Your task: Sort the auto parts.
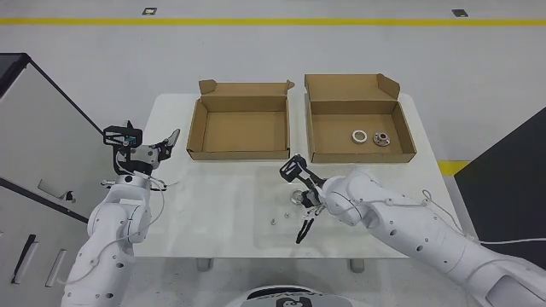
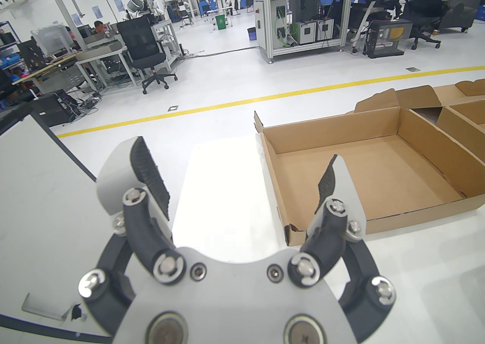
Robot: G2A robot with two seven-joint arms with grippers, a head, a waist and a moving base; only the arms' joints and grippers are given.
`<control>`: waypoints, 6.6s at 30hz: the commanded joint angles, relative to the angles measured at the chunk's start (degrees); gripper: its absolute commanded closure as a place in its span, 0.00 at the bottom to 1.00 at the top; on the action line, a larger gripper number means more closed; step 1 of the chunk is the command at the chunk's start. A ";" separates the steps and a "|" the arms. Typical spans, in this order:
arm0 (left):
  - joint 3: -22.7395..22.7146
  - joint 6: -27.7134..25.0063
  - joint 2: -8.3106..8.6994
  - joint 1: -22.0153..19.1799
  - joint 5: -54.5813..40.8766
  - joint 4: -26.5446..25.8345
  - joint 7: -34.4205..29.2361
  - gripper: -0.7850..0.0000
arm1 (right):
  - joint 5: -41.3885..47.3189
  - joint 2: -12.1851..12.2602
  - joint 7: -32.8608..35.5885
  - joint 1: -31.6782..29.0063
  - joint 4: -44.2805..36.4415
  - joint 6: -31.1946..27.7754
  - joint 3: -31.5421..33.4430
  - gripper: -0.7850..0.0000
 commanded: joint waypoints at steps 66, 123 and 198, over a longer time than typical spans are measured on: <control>0.00 0.00 0.00 0.00 0.00 0.00 0.00 0.00 | -2.08 -4.34 6.09 -3.55 2.78 -5.58 4.19 0.61; 0.00 0.00 0.00 0.00 0.00 0.00 0.00 0.00 | 7.08 -0.35 11.29 -19.29 -20.53 -9.09 30.47 1.00; 0.00 0.00 0.00 0.00 0.00 0.00 0.00 0.00 | 145.29 -6.07 21.67 -4.40 -4.65 -8.72 30.22 1.00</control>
